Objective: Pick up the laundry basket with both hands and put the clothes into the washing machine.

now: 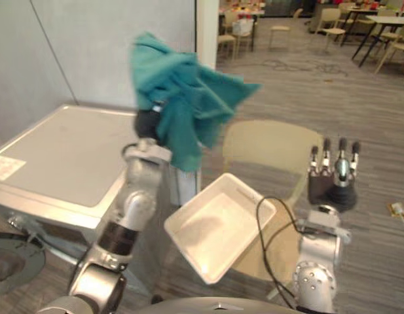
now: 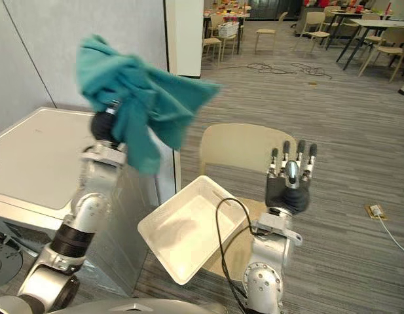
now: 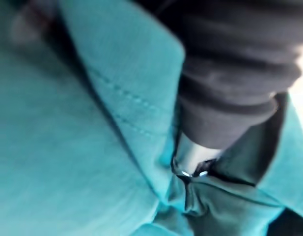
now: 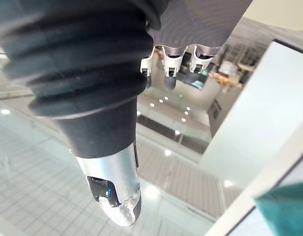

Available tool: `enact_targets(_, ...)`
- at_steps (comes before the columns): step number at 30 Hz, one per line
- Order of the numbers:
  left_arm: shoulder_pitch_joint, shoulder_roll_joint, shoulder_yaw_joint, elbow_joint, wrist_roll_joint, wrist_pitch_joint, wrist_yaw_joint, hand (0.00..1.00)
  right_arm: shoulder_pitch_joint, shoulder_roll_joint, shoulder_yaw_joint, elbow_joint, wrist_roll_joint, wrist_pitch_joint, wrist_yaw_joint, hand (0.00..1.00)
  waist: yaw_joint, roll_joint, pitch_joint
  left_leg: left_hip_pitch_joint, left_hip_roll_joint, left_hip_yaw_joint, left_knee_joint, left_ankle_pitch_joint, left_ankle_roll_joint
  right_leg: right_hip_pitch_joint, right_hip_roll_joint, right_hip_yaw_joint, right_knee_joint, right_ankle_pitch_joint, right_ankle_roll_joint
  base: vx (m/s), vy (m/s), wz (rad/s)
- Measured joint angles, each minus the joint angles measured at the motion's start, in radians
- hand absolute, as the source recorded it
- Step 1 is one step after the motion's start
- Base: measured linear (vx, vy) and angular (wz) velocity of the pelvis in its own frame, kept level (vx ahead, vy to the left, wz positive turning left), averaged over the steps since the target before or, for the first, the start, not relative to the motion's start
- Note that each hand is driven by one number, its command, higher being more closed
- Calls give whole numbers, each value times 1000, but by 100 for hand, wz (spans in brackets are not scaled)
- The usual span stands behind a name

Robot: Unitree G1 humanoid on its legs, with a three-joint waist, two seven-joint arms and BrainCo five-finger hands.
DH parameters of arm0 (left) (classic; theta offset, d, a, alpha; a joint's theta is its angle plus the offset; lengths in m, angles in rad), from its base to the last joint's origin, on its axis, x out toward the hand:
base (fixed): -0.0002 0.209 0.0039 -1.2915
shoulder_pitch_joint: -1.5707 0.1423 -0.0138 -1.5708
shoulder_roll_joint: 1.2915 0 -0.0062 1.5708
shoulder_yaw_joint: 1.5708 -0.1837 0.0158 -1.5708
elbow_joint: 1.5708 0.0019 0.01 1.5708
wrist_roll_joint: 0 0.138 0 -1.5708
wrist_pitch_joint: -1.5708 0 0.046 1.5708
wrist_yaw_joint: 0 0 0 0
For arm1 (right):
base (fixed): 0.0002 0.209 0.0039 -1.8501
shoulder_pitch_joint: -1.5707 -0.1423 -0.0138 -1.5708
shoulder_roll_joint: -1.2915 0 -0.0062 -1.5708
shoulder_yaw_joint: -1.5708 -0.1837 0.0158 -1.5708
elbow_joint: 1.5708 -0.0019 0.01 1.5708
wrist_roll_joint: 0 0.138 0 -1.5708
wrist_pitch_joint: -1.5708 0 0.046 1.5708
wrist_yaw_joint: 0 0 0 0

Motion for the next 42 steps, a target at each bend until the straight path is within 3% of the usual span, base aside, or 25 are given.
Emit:
enact_targets(5, 14, 5, 115, -36, 14, -14, 7, 100, -1, 0, -36, 0, 0, 15, 0, 0, -1, 2, -2, 2, 0, 3, 0, -5, -6, -10, 0, 17, 0, 4, -6, -3, 2, -11)
enact_targets(14, 169, 51, 429, -126, 49, -59, 27, 100, 18, 1, -162, 21, -1, 19, 0, 0, 0, -1, -11, 2, 0, 5, 0, -9, -10, -10, 2, 20, -8, 4, -6, 1, 0, 0)
enact_targets(18, 310, 69, 580, -177, 58, -65, 22, 100, 35, 4, -221, 88, -1, 22, 0, 0, 4, 0, -28, 1, 1, 5, 0, -13, -13, -9, 2, 19, -12, 2, -7, 0, 0, 0)
enact_targets(21, 464, 66, 723, -195, 88, -65, 13, 100, 71, 10, -354, 178, -2, 21, -1, 0, 12, 1, -37, -11, 0, -6, 0, -13, -14, -11, 3, 6, -14, 0, -8, 10, -3, 11)
enact_targets(23, 551, 40, 803, -196, 104, -65, 7, 100, 94, 22, -440, 250, -3, 21, -4, 0, 21, 2, -37, -16, -1, -13, 0, -13, -14, -8, 3, -3, -18, 0, -8, 9, -1, 14)
enact_targets(27, 732, -94, 946, -193, 233, -63, 13, 100, 162, 67, -604, 404, -2, 26, -13, 0, 33, 5, -39, -36, -7, -55, 0, -13, -14, 3, 3, -43, -26, -4, -8, 13, 0, 29)
enact_targets(31, 865, -209, 942, -118, 314, -43, 16, 100, 205, 113, -669, 553, -1, 49, -11, 0, 62, 8, -42, -60, -7, -57, 0, -19, -13, 5, 4, -77, -32, -8, -2, -3, 5, 22)
enact_targets(32, 873, -219, 931, -96, 313, -37, 15, 100, 210, 124, -665, 565, -1, 56, -11, 0, 62, -3, -48, -64, -8, -51, 0, -29, -18, 6, 0, -84, -38, -7, -6, -10, 70, 19)
enact_targets(33, 884, -238, 909, -41, 310, -24, 10, 100, 219, 134, -647, 605, 3, 69, -9, 0, 73, -18, -51, -69, -13, -15, 38, -39, 10, 7, -29, -93, -59, 0, -16, 36, 91, -12)
enact_targets(34, 885, -258, 873, 21, 300, -5, 0, 100, 223, 132, -621, 620, 8, 85, -8, 0, 94, -15, -48, -76, -5, 0, 130, -85, 36, 16, -29, -93, -63, 1, -17, 71, 84, -14)
enact_targets(36, 887, -261, 832, 96, 267, 19, -17, 100, 230, 131, -565, 653, 8, 116, 5, 0, 95, -14, -46, -69, -17, -1, 115, -99, 39, 38, -37, -97, -70, 2, -19, 32, 37, 5)
enact_targets(37, 875, -257, 782, 174, 249, 32, -40, 100, 223, 127, -512, 722, 7, 142, 25, 0, 98, -34, -53, -62, -27, 3, 85, -98, 37, 37, -41, -102, -64, 0, -18, -24, 46, 25)
enact_targets(38, 861, -254, 763, 219, 252, 39, -53, 100, 218, 126, -500, 760, 6, 150, 32, 0, 100, -38, -55, -60, -34, 5, 70, -98, 37, 37, -43, -104, -57, -3, -16, -26, 67, 49)
enact_targets(39, 822, -235, 742, 340, 252, 59, -76, 100, 205, 123, -493, 861, -1, 158, 44, 0, 97, -76, -55, -51, -55, 29, 23, -112, 17, 28, -72, -125, -56, -7, -22, -1, 118, 38)
enact_targets(40, 786, -225, 736, 468, 251, 80, -87, 100, 181, 115, -498, 987, -9, 166, 44, 0, 115, -109, -54, -63, -40, 35, 179, -121, 66, 14, -101, -120, -36, -9, -23, 0, 109, 14)
enact_targets(41, 784, -226, 730, 535, 252, 85, -93, 100, 168, 109, -502, 1033, -21, 168, 43, 0, 124, -83, -45, -56, -24, 20, 204, -177, 55, 12, -82, -121, -28, -10, -29, 40, 55, -17)
enact_targets(42, 760, -227, 741, 684, 253, 96, -97, 100, 140, 110, -514, 1148, -55, 173, 43, 0, 121, -85, -45, -38, -35, 20, 166, -175, 45, 22, -83, -112, -30, -19, -47, 16, -3, -23)
